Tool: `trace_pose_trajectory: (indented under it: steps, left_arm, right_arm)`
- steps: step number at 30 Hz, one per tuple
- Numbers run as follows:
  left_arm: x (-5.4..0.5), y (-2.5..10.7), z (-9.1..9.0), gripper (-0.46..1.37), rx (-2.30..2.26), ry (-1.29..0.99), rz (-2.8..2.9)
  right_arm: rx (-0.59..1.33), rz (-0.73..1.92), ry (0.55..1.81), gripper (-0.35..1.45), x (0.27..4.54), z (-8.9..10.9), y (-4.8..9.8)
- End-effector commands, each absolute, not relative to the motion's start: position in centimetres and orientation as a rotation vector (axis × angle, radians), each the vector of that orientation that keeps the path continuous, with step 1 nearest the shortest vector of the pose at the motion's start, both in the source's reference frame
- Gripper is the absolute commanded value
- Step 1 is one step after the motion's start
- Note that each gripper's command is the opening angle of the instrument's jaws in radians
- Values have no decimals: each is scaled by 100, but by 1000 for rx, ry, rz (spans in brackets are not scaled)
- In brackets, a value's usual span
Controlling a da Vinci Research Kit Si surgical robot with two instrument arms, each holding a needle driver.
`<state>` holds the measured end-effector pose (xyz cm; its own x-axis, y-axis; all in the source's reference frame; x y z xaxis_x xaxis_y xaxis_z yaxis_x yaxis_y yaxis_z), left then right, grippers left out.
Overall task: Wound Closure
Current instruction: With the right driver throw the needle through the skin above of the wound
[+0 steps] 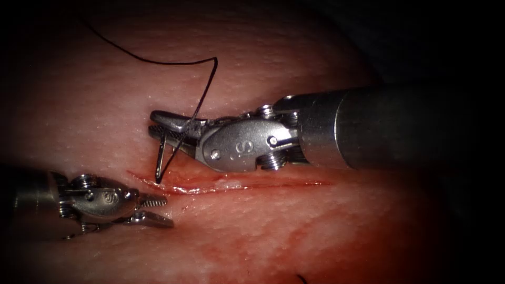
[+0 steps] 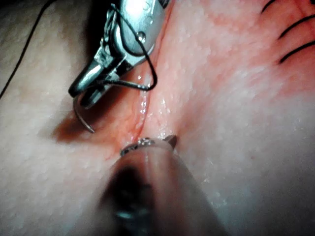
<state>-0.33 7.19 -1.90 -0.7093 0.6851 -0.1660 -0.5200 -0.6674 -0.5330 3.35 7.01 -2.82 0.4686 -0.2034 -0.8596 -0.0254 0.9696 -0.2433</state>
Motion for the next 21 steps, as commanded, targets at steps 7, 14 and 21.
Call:
trace_pose_trajectory:
  steps: [7, 14, 21]
  left_arm:
    - [-32, 719, -190, 25, -467, -606, 2330]
    - [-32, 719, -190, 26, -467, -606, 2330]
    - [-31, 719, -190, 26, -468, -607, 2331]
  right_arm:
    - [-200, -77, 1058, -35, 326, -278, 688]
    - [-164, -54, 1035, -35, 323, -270, 678]
    - [-140, -35, 1019, -35, 324, -261, 673]
